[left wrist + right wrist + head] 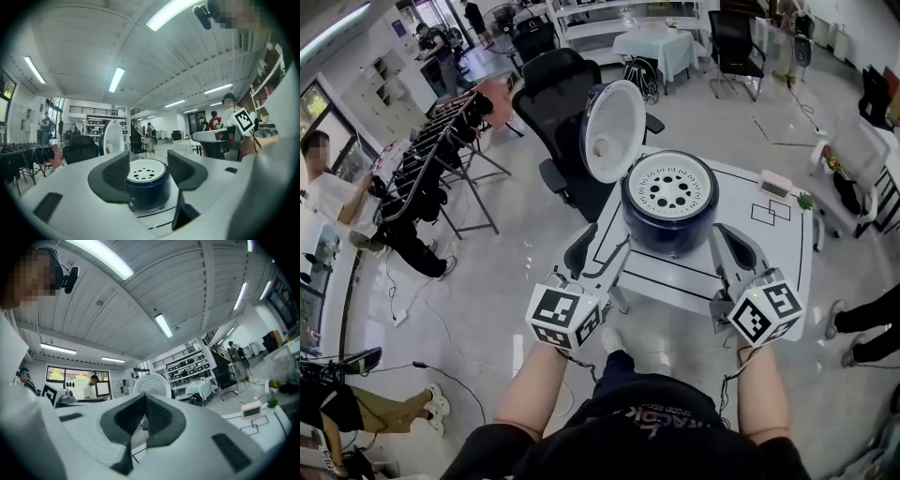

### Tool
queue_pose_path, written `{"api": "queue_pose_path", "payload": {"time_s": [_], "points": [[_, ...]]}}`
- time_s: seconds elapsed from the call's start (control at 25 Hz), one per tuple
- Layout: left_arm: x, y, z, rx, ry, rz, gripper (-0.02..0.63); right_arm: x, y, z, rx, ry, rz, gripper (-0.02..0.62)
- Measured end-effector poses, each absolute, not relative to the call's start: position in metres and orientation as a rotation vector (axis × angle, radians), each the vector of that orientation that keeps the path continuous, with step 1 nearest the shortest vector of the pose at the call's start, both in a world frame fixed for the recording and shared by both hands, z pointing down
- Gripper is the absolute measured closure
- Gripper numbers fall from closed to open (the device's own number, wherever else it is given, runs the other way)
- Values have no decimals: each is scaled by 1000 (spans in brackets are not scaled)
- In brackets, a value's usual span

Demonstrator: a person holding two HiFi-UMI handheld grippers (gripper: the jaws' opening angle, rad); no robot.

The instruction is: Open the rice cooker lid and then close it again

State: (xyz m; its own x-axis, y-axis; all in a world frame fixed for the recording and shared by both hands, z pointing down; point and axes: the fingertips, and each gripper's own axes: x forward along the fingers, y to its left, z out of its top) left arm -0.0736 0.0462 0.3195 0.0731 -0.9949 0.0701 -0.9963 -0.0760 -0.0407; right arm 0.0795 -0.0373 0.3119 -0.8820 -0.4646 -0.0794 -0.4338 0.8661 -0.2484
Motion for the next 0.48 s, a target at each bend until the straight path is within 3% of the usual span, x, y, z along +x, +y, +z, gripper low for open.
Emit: {"api": "queue_pose_path", "payload": {"time_s": [0.48], "points": [[-100,45,307,2233,-2192,85,356,64,-45,309,-665,2924,-338,594]]}}
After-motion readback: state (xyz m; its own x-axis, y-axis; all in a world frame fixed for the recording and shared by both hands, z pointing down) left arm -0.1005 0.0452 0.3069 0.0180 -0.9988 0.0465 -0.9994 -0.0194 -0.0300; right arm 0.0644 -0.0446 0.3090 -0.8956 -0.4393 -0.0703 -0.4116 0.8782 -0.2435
